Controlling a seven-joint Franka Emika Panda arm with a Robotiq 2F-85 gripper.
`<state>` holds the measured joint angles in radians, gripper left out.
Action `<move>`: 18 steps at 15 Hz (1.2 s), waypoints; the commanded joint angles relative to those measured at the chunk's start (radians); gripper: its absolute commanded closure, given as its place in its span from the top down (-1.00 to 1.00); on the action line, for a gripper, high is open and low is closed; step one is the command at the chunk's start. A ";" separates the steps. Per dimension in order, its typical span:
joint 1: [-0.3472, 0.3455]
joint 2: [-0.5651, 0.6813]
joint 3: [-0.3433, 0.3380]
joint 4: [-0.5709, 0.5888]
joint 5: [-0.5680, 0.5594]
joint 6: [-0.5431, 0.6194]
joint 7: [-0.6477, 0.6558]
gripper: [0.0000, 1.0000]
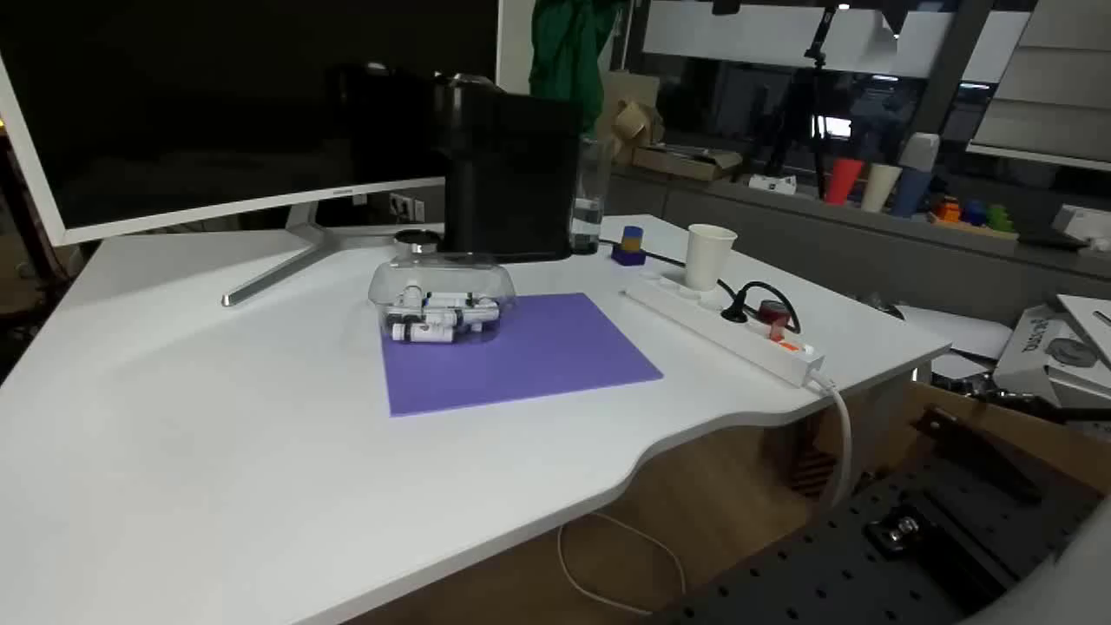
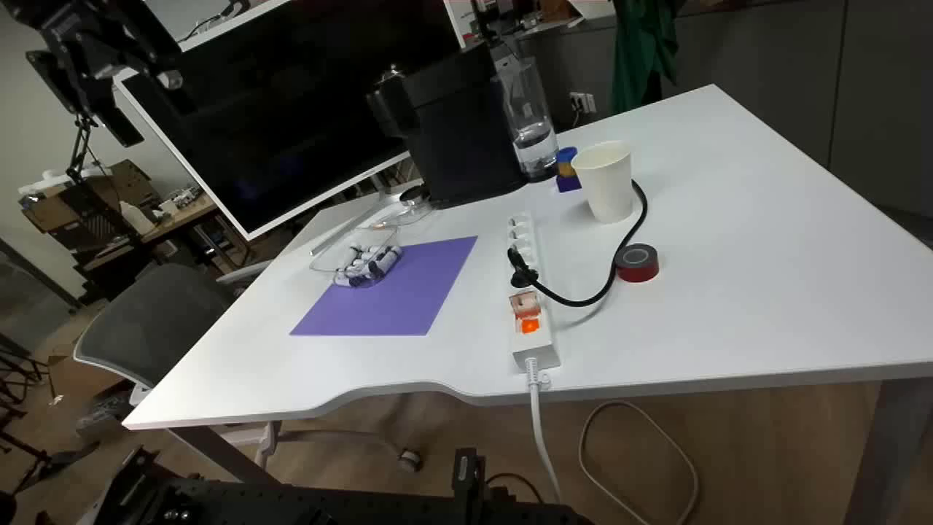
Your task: Push on the first button from the right on the adaptor.
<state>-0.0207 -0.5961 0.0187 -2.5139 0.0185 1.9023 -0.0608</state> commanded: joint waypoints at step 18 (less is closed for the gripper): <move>-0.029 0.103 -0.026 -0.057 -0.042 0.282 0.024 1.00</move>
<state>-0.0287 -0.5640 0.0136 -2.5439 0.0103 2.0439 -0.0593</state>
